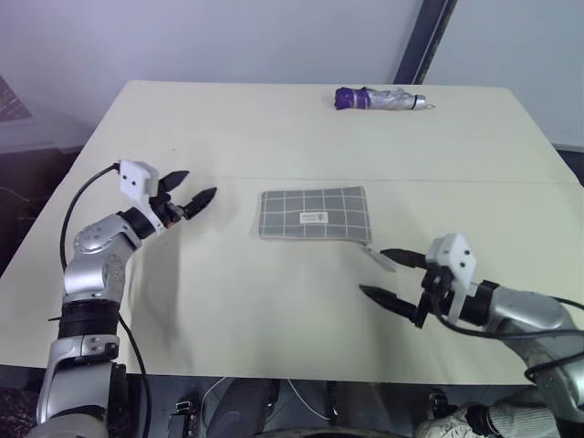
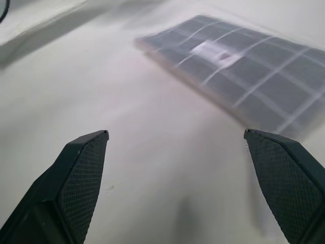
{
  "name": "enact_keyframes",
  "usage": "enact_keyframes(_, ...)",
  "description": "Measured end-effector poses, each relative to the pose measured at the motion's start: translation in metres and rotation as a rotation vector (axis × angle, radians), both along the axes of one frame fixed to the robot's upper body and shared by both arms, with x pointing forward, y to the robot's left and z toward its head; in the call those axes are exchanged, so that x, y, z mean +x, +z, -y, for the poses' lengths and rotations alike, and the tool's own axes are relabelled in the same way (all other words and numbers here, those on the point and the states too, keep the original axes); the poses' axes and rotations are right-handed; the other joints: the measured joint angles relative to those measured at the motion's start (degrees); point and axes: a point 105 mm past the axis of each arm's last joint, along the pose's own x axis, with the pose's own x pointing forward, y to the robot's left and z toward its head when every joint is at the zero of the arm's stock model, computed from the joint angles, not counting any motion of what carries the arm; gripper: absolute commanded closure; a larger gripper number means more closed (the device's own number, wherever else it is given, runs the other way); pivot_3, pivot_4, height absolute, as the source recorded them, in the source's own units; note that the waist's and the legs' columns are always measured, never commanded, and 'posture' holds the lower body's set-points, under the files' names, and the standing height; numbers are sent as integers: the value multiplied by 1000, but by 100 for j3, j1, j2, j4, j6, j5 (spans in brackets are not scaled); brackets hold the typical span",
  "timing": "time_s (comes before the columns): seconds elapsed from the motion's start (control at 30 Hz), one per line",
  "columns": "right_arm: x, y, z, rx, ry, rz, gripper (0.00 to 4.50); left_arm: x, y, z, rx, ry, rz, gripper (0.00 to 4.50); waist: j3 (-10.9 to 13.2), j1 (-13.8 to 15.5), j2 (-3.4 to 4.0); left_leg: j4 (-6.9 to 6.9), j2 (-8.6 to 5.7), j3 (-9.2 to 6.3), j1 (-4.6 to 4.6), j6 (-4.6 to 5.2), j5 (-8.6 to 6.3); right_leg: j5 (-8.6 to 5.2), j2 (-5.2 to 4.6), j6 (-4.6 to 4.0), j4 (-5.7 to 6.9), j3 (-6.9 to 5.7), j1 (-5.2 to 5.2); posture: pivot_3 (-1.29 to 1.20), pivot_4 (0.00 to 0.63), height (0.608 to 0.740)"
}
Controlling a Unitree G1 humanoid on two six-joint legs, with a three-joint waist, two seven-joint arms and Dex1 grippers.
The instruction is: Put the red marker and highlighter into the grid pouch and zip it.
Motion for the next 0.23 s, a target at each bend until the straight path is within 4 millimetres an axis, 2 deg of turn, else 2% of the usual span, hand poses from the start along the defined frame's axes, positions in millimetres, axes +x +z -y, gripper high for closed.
enact_keyframes(0.1, -9, -16, -5, -56, 35, -2, 58, 5, -11, -18, -25, 92, -21, 263, 0, 1, 0, -2, 2, -1, 0, 0, 0, 1, 2, 2, 0, -1, -3, 0, 150, 740)
enact_keyframes(0.23, -15, -34, -8, -103, 57, -25, 58, 7, -19, -27, 1, 136, -13, 263, 0, 1, -1, -3, 0, 0, -1, -1, 0, 6, 1, 10, -5, 0, 0, 0, 150, 740)
